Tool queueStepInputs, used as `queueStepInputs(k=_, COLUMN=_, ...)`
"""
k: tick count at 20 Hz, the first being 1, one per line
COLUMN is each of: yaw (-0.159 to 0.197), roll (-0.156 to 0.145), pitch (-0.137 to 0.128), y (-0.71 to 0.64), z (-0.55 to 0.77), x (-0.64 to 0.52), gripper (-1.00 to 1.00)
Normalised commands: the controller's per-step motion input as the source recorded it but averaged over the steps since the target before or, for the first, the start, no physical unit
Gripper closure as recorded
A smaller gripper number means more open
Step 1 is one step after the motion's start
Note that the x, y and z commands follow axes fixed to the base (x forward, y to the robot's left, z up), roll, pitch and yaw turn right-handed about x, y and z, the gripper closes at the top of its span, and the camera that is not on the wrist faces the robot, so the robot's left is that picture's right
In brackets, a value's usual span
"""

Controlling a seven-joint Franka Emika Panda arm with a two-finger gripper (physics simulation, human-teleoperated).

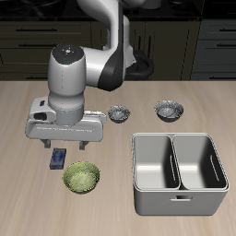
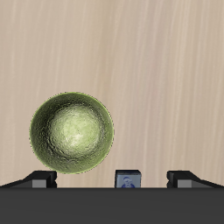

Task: Place the green bowl in the left side of the drainer

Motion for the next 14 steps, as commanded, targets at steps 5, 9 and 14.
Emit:
queueStepInputs(k=5, yaw=-0.011, roll=0.016, pitch=0.018, y=0.03, z=-0.33, x=-0.01, gripper=-1.0)
queueStepInputs(k=9, yaw=-0.019, roll=-0.01, pitch=0.036, y=-0.06, z=-0.33, x=0.05, gripper=-1.0)
queueStepInputs(k=14, yaw=-0.014, roll=-0.003, pitch=0.038, y=-0.02, z=-0.36, x=0.05, gripper=-1.0)
